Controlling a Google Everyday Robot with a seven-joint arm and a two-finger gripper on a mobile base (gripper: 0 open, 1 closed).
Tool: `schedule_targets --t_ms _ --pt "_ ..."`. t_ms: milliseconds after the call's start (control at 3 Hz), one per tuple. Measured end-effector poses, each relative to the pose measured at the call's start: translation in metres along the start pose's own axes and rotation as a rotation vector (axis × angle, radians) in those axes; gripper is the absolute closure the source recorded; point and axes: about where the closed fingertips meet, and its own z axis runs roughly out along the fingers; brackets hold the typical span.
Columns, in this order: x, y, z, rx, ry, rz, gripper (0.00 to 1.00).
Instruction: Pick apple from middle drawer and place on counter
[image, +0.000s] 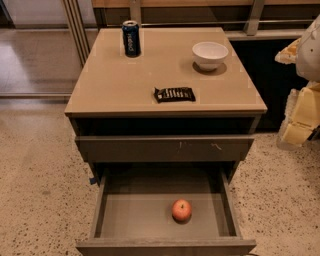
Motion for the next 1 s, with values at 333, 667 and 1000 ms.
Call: schedule_targets --t_ms 333,667,1000 --pt "0.0 0.0 0.0 0.0 0.0 0.0 0.0" --pt "0.0 0.0 0.0 0.0 0.0 0.0 0.17" --pt "0.005 0.002 0.024 -0.02 -0.044 0.014 0.4"
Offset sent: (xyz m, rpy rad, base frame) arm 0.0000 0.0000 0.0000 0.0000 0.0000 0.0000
